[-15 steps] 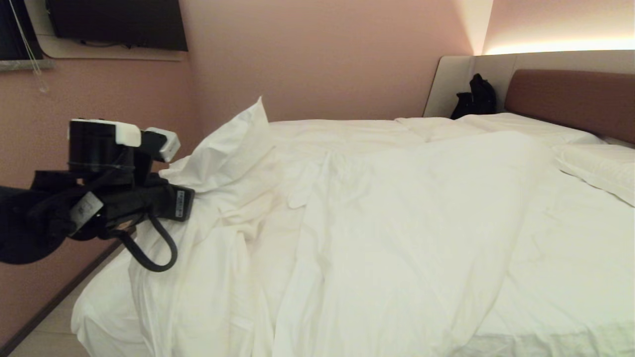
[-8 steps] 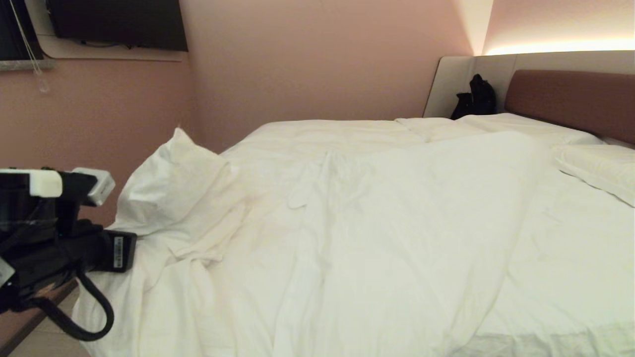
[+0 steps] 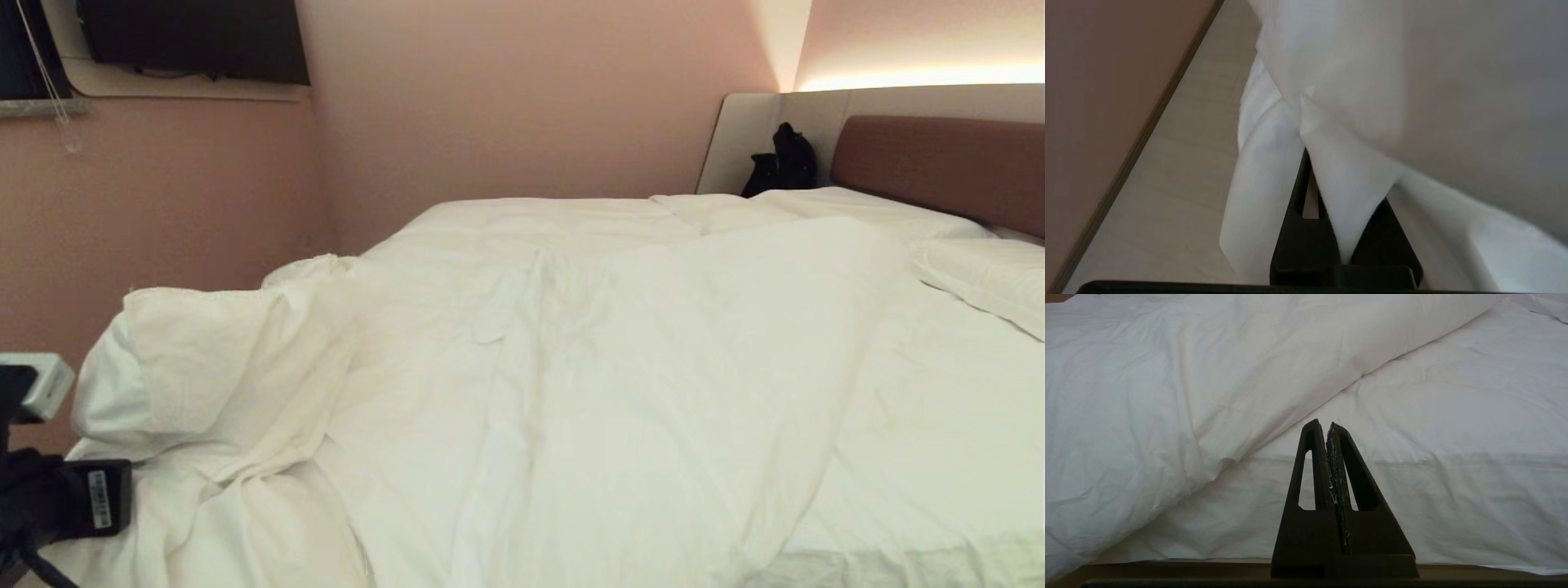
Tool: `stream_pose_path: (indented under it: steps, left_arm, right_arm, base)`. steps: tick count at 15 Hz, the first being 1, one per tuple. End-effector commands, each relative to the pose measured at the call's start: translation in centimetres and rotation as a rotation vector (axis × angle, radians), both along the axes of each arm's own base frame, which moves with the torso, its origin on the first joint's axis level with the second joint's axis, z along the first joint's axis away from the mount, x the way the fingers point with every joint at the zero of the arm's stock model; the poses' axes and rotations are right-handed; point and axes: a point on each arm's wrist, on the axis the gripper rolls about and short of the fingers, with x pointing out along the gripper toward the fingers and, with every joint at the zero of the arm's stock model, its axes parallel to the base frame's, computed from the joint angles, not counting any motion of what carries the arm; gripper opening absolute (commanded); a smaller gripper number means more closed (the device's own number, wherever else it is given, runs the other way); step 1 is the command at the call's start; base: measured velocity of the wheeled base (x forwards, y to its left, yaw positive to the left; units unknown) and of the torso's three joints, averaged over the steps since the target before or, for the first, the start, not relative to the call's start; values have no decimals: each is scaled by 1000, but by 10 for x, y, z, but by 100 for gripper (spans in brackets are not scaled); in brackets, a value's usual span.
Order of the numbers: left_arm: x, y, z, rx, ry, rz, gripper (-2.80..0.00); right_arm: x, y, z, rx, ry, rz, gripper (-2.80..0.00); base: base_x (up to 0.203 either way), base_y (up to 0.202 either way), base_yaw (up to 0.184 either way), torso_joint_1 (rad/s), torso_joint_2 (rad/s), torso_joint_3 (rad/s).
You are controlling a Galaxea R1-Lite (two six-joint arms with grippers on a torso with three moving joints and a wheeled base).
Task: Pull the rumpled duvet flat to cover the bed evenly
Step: Flatten the corners of the folded blanket
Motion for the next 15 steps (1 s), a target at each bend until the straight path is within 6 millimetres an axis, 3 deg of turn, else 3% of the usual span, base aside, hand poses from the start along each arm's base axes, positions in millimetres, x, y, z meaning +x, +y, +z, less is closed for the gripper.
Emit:
stream_pose_path:
  steps: [1,6,15]
  left_arm:
    - [-18,4,-6,-5,-13,48,-280]
    - [-45,1,-32,-79,45,98,-280]
    - [-84,-6,-36,-210,69,189,-280]
  right_arm:
    - [0,0,0,0,0,1,-280]
    - [0,0,0,0,0,1,-280]
    - [0,0,0,0,0,1,-280]
  base:
    - [0,0,0,0,0,0]
    - [0,0,0,0,0,0]
    - [0,0,0,0,0,0]
